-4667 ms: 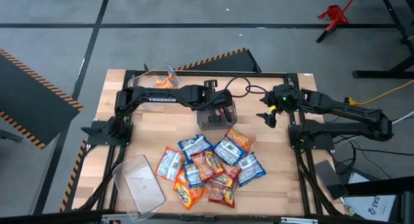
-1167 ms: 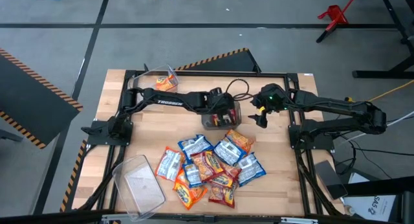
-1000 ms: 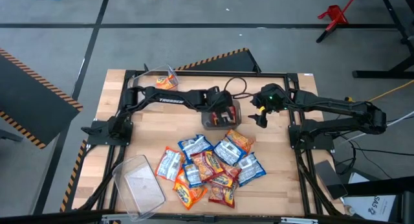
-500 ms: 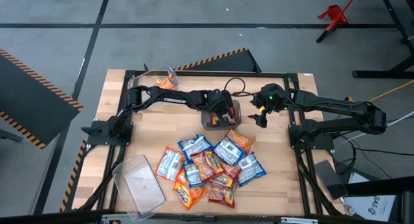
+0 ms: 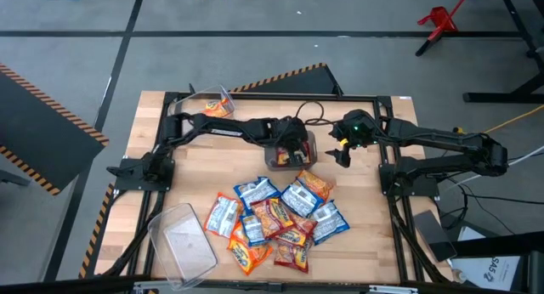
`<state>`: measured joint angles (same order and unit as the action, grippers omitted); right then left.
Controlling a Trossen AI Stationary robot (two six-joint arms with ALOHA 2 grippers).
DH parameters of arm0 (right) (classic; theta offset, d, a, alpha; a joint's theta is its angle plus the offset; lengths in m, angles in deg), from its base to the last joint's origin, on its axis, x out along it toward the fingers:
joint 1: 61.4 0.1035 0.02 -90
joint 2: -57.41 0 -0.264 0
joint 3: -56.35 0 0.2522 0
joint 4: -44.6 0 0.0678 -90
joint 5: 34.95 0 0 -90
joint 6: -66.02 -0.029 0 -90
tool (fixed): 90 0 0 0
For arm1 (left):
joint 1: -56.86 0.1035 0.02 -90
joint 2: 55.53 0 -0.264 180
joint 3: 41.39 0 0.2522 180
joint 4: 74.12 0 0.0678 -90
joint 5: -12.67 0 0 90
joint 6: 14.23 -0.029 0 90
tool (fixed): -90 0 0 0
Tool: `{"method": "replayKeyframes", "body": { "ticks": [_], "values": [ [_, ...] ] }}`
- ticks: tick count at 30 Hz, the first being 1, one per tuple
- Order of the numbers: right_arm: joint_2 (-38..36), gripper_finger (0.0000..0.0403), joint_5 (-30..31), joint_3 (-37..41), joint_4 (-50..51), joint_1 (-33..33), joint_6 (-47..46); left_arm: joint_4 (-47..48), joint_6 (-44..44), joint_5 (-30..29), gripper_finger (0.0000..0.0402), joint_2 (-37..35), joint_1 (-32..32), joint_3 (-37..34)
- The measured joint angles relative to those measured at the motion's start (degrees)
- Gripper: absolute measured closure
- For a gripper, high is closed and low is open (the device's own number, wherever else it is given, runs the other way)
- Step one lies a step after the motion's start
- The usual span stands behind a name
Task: Sort Maruchan noodles
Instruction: Put the red noodle pack into the black bin, then put the blue noodle pack into the bottom transparent bin
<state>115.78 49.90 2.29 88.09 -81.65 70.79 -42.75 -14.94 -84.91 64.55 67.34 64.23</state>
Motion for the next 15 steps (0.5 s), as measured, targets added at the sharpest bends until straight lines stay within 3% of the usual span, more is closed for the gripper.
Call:
{"method": "replayKeyframes", "body": {
  "ticks": [6,12,15],
  "values": [
    [0.0,0.0059,-0.9,0.0,-0.1,0.0,-0.4,1.7,0.5,-0.7,0.04,-4.1,-1.3,-0.2],
    [0.0,0.0059,-10.6,0.0,-4.1,0.0,-0.3,5.1,-2.3,2.4,0.04,-12.5,-4.4,-0.2],
    [0.0,0.0059,-12.7,0.0,-6.4,0.0,-3.5,8.5,-4.3,0.9,0.04,-18.3,-5.8,-0.2]
  ]
}}
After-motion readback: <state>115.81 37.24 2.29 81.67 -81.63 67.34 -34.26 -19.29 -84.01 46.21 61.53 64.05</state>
